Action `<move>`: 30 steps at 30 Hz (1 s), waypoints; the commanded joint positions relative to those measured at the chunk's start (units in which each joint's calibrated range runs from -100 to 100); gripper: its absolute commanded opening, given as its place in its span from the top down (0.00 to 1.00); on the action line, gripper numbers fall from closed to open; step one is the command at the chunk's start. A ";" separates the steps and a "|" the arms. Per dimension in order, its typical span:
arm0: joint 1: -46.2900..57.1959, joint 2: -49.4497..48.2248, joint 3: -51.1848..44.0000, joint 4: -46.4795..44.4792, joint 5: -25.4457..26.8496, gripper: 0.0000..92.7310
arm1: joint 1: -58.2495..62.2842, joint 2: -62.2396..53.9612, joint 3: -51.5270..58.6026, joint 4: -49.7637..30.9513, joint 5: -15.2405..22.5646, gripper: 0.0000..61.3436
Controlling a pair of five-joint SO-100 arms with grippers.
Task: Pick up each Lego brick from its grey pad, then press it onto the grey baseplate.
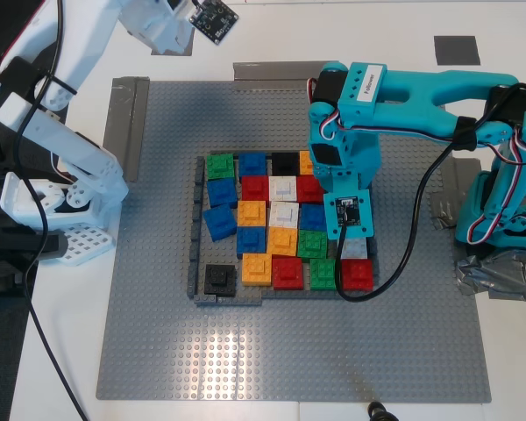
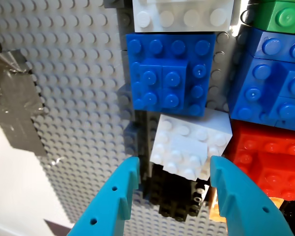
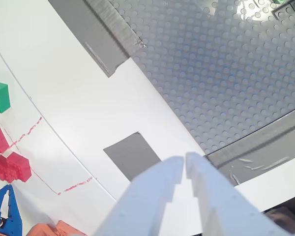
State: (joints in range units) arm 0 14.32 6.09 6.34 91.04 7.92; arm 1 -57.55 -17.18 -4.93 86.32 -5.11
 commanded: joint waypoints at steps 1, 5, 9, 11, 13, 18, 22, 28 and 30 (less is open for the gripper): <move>0.81 -1.11 -7.83 4.07 0.36 0.81 | -1.03 -2.13 -2.97 -0.81 -0.63 1.00; 0.95 -1.11 -18.94 8.96 0.26 0.81 | -1.47 -2.30 -3.69 0.74 -0.93 1.00; 2.48 -1.97 -27.70 8.96 -0.03 0.82 | -1.76 -2.47 -4.41 2.53 -1.12 1.00; 4.65 -3.94 -30.22 8.96 0.07 0.82 | -2.05 -3.07 -4.32 3.10 -1.46 1.00; 8.21 -6.00 -30.86 8.96 0.17 0.82 | -2.27 -3.50 -4.23 3.83 -1.80 1.00; 22.57 -12.95 -30.68 8.96 -0.08 1.00 | -2.34 -6.08 -1.52 4.16 -1.80 1.00; 38.38 -15.96 -30.22 3.75 -1.74 1.00 | -1.98 -10.03 3.17 2.12 -1.22 1.00; 54.27 -15.10 -28.06 2.28 -9.41 1.00 | -2.12 -10.97 4.89 3.18 -0.14 1.00; 57.54 -15.10 -25.71 2.04 -10.82 1.00 | -2.34 -10.88 4.80 3.59 -0.05 1.00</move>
State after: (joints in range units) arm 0 65.15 -7.19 -21.17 93.57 -0.34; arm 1 -59.55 -25.13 1.06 89.22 -5.50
